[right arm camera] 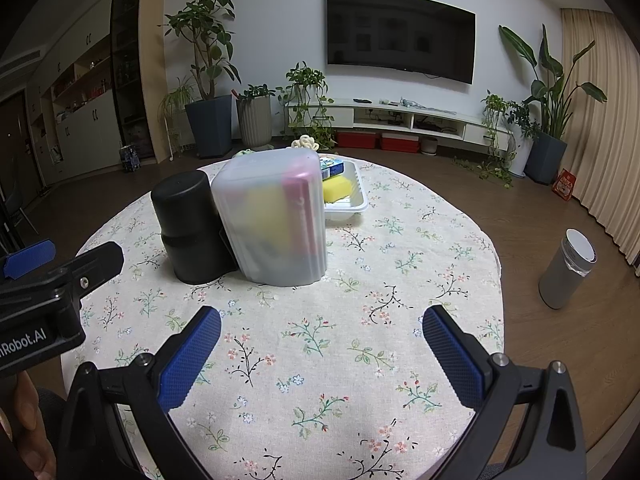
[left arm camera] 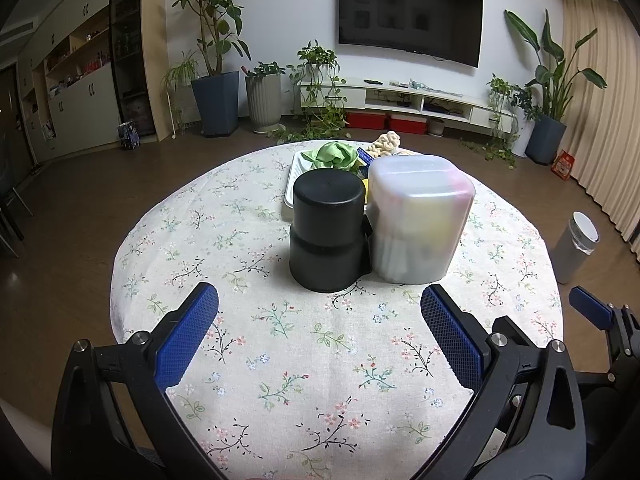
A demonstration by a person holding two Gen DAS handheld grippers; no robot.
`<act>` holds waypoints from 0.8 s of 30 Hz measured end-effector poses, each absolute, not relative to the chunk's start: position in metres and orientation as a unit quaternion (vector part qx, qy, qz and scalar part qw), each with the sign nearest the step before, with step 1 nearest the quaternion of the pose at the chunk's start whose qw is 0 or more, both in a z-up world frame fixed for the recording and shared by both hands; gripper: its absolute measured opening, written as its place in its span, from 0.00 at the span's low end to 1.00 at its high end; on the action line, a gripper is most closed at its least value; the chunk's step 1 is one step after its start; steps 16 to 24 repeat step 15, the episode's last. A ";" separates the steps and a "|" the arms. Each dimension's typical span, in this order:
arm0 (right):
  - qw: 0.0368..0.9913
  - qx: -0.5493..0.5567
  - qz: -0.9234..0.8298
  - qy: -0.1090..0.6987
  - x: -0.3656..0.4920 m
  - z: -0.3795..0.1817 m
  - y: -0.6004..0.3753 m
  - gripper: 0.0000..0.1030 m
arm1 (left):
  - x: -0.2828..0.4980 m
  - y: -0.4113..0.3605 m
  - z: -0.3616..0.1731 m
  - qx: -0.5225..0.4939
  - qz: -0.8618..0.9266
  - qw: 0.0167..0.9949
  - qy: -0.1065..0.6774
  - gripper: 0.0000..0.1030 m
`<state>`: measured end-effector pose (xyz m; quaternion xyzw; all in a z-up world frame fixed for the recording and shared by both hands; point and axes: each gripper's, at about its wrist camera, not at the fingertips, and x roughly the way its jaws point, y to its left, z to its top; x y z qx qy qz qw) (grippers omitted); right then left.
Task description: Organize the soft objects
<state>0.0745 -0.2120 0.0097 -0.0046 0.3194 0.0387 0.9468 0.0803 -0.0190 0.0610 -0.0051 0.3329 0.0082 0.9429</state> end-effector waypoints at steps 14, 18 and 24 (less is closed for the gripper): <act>0.946 -0.004 0.039 0.321 0.073 0.008 -0.213 1.00 | 0.078 -0.017 0.061 -0.007 0.012 0.945 0.326 1.00; 0.946 -0.004 0.039 0.320 0.074 0.009 -0.213 1.00 | 0.077 -0.017 0.061 -0.007 0.012 0.945 0.326 1.00; 0.946 -0.004 0.039 0.320 0.074 0.009 -0.213 1.00 | 0.077 -0.017 0.061 -0.007 0.012 0.945 0.326 1.00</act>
